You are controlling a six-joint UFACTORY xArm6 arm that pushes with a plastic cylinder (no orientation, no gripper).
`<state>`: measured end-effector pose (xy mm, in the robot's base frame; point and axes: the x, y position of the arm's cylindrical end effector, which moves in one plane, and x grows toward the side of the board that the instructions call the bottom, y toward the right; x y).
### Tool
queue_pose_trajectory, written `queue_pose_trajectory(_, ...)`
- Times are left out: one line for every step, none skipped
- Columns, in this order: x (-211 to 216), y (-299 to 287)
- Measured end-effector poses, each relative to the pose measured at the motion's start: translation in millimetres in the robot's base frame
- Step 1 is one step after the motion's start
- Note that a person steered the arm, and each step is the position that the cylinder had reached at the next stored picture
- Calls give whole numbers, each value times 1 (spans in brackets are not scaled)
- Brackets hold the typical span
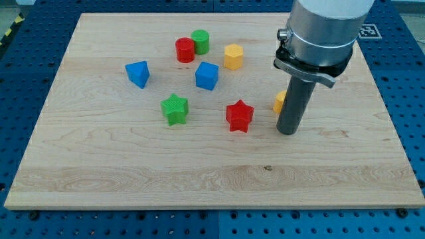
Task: Move the yellow heart towards up
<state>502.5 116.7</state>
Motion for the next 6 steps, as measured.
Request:
queue_pose_trajectory(-7,0)
queue_pose_trajectory(-21,0)
queue_pose_trajectory(-29,3)
queue_pose_trajectory(-48,3)
queue_pose_trajectory(-74,3)
queue_pose_trajectory(-77,3)
